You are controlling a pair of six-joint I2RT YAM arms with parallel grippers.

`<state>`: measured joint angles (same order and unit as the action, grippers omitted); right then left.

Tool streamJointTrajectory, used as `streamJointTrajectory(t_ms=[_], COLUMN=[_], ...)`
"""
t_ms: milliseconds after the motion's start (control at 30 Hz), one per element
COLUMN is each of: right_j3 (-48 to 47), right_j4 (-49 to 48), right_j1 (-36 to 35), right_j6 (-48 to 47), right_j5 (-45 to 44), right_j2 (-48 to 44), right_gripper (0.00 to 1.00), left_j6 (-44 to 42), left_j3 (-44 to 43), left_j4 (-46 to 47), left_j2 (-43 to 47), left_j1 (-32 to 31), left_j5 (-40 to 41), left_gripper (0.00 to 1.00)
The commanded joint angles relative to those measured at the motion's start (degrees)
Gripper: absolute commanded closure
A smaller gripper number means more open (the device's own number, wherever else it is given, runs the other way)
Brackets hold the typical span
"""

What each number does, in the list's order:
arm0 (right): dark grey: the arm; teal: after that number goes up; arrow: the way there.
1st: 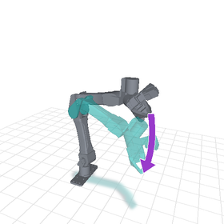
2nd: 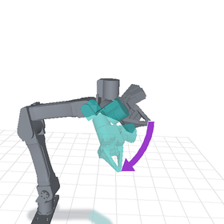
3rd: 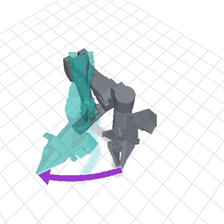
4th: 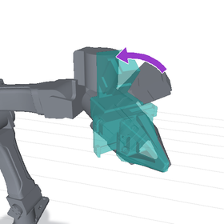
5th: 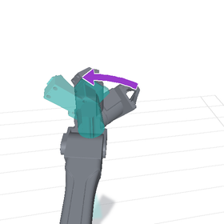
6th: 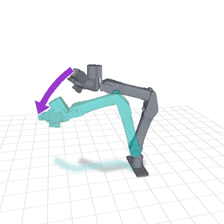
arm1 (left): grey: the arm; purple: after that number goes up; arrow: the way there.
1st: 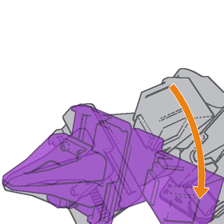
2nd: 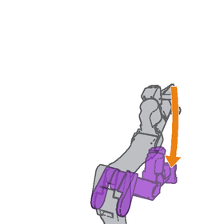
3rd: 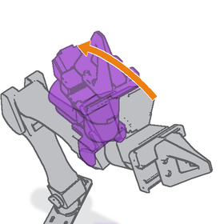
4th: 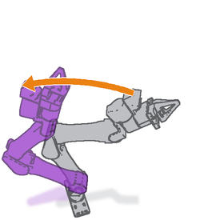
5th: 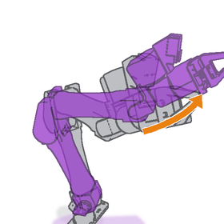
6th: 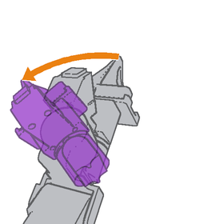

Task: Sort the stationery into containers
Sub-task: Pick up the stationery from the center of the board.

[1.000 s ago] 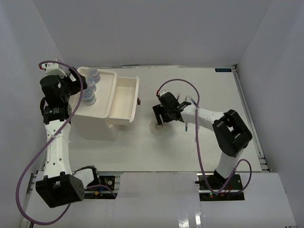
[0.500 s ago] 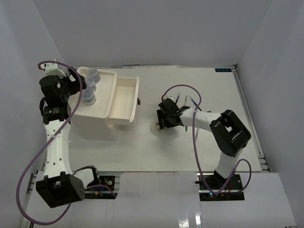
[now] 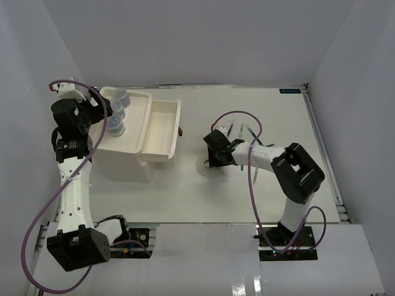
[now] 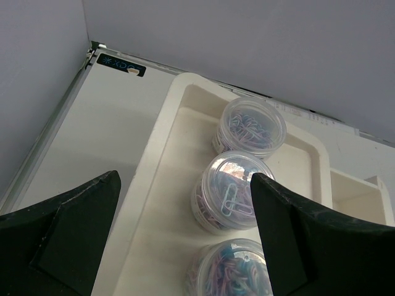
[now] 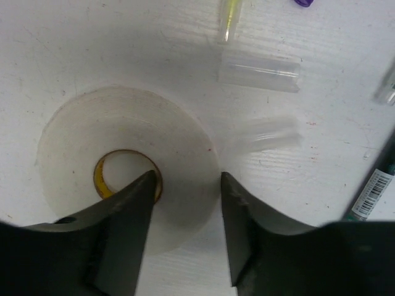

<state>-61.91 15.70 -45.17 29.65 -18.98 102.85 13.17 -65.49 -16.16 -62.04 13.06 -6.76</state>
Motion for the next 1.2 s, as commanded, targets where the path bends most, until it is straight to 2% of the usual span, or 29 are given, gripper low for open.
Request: streamJointTrajectory(t_ms=[0, 33, 67, 100, 200, 267, 467, 567, 800, 1033, 1167], right_j3=[-0.05, 0.21, 0.38, 0.47, 0.56, -0.05, -4.7, -10.66, -21.66, -36.94, -39.77], right_j4=[1.52, 1.61, 1.7, 1.79, 2.48, 3.28, 8.46, 10.4, 9.0, 5.31, 0.48], right_j1=[-1.33, -1.5, -1.68, -1.77, -2.03, -2.38, -3.79, -3.96, -4.05, -4.23, -4.58], right_j6=[2.69, 2.69, 2.69, 2.87, 2.87, 2.35, -1.96, -6.26, -15.83, -22.17, -25.07], right_j5=[0.35, 0.35, 0.18, 0.09, -0.18, -0.26, -2.89, -3.87, -1.24, 9.12, 13.96], right_j2=[0.69, 0.43, -0.1, -0.45, -1.68, -2.82, -8.62, -11.96, -16.45, -10.76, -7.23], right_gripper=[0.53, 0.55, 0.62, 0.63, 0.75, 0.79, 0.78, 0.76, 0.74, 0.72, 0.7], left_j6=[0.37, 0.37, 0.28, 0.28, 0.45, 0.54, 0.54, 0.54, 0.54, 0.46, 0.45], left_j3=[0.28, 0.28, 0.28, 0.28, 0.28, 0.54, 0.63, 0.63, 0.72, 0.81, 0.81], left_j4=[1.05, 1.05, 1.13, 1.13, 1.05, 1.13, 1.31, 1.4, 1.57, 1.57, 1.49], left_j2=[1.66, 1.66, 1.66, 1.66, 1.84, 1.84, 2.1, 2.1, 2.19, 1.92, 1.92], left_j1=[0.47, 0.39, 0.47, 0.48, 0.48, 0.48, 0.48, 0.56, 0.48, 0.48, 0.48], left_j5=[-0.53, -0.7, -0.79, -0.79, -0.79, -0.79, -0.88, -0.88, -0.71, -0.53, -0.62], left_gripper=[0.03, 0.03, 0.03, 0.03, 0.03, 0.03, 0.03, 0.03, 0.03, 0.03, 0.03])
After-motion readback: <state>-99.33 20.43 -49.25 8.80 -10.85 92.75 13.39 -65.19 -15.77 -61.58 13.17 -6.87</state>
